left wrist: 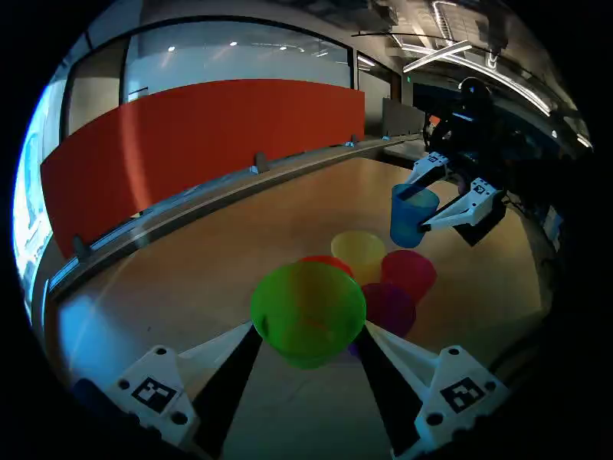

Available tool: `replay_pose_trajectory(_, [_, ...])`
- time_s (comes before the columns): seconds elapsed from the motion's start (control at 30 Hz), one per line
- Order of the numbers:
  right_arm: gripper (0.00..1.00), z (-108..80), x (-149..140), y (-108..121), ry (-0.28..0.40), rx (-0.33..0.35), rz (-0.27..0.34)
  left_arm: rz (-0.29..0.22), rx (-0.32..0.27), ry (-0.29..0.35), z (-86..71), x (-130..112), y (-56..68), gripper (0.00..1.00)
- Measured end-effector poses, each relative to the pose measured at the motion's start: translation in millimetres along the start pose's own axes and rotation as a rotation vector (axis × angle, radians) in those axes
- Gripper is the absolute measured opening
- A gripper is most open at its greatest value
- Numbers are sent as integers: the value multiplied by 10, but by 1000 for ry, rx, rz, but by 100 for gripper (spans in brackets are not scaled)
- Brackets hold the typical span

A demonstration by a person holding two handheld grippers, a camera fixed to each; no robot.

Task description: Pour water

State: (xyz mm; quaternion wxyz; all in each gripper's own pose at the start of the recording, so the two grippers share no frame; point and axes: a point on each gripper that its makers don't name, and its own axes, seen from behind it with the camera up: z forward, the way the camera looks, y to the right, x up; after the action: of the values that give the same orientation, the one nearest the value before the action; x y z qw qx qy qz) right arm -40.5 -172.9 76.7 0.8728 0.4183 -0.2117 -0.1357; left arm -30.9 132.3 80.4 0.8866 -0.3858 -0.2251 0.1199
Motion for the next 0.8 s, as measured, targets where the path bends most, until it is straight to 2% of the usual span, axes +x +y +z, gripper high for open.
replay_pose_trajectory(0.8, [89, -524, 580, -145, 81, -30, -22, 10, 32, 72, -480, 604, 206, 83])
